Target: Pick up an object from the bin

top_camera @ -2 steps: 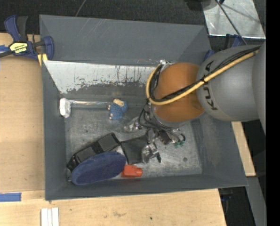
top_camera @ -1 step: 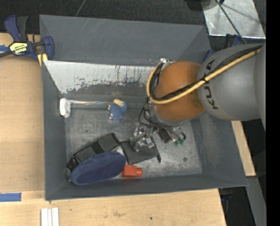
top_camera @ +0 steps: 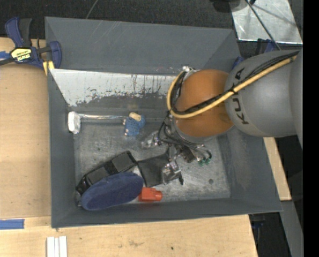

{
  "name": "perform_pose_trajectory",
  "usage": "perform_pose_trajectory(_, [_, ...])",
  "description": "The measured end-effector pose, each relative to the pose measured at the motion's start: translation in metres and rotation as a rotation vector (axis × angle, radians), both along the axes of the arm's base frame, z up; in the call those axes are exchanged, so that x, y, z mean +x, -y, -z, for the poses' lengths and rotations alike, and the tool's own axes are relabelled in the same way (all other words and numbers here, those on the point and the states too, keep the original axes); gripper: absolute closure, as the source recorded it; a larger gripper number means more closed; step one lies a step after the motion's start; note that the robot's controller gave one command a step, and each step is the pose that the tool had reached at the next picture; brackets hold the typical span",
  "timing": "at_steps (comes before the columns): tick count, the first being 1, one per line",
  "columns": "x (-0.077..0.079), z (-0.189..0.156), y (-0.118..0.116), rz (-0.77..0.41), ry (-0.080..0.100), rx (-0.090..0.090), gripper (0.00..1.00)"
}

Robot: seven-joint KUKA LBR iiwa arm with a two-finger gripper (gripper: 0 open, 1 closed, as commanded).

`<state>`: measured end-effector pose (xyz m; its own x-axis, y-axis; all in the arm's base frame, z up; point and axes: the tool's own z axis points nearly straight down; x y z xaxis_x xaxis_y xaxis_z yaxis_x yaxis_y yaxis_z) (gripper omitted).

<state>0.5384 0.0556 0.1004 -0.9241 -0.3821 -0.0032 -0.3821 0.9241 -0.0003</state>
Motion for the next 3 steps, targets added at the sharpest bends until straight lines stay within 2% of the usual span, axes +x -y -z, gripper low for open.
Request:
perform_pose_trajectory(1, [0.009, 0.025, 0.022, 0.174, 0.002, 0.004, 0.00])
perform_pose_trajectory(2, [0.014, 0.021, 0.022, 0.175, 0.018, 0.005, 1.00])
perform_pose_trajectory(3, [0.028, -0.128, 0.031, -0.131, 0.009, -0.001, 1.00])
